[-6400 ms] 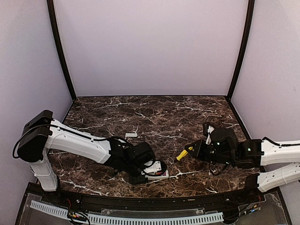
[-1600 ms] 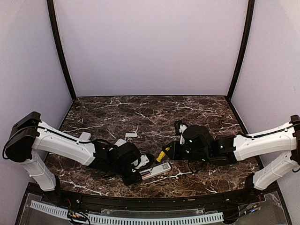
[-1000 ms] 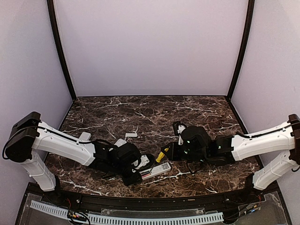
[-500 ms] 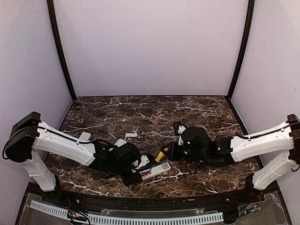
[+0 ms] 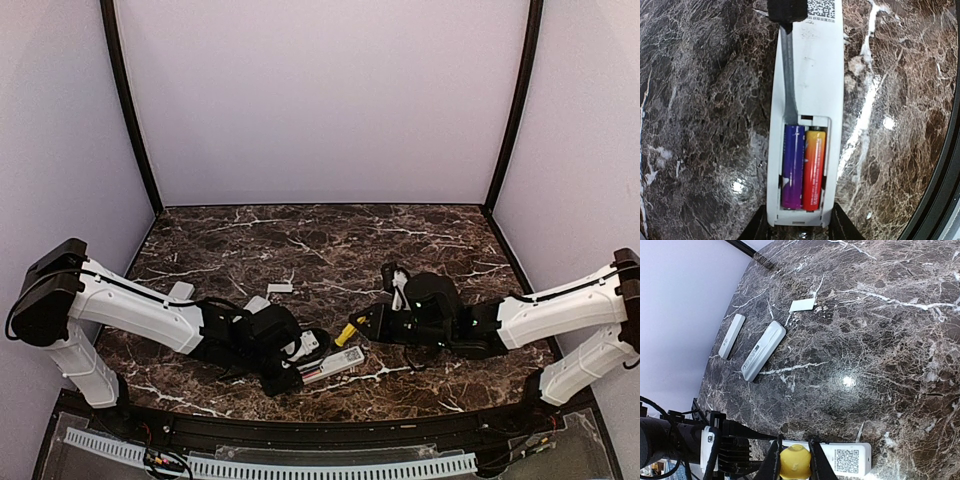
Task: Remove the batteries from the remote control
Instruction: Remove the battery from the remote control without the battery cover.
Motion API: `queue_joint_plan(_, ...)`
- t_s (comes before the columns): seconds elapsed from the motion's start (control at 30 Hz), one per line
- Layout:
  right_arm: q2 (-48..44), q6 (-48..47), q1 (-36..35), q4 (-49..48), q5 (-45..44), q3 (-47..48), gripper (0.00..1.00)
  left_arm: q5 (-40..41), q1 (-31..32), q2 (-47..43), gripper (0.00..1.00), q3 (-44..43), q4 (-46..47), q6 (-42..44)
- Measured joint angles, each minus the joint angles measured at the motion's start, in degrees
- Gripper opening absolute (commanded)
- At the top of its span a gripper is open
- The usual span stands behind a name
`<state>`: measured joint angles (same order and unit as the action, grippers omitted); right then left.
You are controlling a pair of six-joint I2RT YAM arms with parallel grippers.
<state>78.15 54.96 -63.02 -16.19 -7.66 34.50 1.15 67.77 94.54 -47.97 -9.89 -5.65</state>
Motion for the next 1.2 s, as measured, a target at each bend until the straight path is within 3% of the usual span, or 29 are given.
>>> queue_joint_plan(0.67, 0.11, 1.31, 2.58, -7.74, 7.76, -0.72, 0.0, 0.02, 0.02, 0.33, 0.18, -0.44, -0.59, 0.37)
queue_joint_plan(1.03, 2.16, 3.15, 2.82, -9.88, 7.74, -0.59, 0.0, 0.02, 0.0, 0.39, 0.17, -0.66, -0.9, 0.52)
queue_joint_plan(1.2, 4.39, 3.34, 2.82, -10.36, 7.69, 0.94, 0.0, 0.02, 0.0, 0.39, 0.22, -0.74, -0.94, 0.52)
